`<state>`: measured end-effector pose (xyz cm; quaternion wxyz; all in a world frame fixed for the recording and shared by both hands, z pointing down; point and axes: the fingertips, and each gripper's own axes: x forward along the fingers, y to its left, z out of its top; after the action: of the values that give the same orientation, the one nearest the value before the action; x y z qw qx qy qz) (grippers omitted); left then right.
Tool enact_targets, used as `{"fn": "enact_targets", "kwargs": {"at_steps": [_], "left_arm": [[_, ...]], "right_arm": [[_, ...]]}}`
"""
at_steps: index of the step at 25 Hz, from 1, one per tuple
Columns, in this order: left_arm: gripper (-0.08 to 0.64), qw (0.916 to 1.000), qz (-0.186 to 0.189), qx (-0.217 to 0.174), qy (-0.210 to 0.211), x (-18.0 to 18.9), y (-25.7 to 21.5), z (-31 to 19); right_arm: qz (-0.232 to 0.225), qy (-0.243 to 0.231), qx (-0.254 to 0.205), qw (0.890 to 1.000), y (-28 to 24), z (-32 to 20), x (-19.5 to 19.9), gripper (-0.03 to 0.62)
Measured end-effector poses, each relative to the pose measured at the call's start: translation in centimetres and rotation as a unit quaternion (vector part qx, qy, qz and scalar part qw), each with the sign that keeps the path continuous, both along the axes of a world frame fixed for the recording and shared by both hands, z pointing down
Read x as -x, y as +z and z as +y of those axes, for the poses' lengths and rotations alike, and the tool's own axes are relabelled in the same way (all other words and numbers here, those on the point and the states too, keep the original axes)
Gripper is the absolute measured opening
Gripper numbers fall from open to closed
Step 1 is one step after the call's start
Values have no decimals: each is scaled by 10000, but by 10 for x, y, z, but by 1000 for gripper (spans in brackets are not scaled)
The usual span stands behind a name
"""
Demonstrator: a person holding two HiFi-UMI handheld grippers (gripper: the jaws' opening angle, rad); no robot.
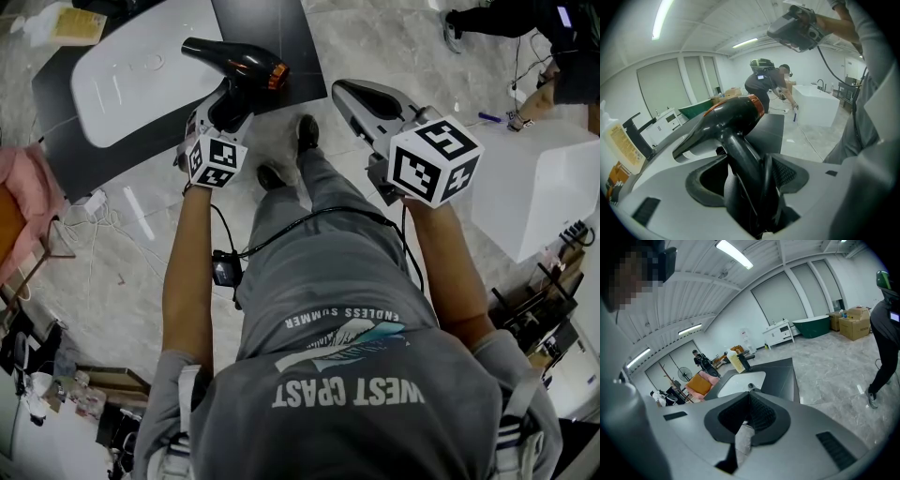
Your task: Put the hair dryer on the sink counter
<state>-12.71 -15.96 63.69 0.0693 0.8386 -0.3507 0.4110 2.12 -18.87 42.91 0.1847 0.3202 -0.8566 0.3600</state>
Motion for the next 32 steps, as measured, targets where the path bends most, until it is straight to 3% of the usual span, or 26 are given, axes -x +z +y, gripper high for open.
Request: {"fn": "enact_targets", "kwargs": {"at_steps": [18,32], "left_arm": [[318,9980,478,409,75,-10,1,-27],[334,9978,569,270,205,-9,-16,-21]], "right_arm": [[27,-79,90,9999,8,-1,9,28],[21,-114,93,9999,6,0,13,28]]}}
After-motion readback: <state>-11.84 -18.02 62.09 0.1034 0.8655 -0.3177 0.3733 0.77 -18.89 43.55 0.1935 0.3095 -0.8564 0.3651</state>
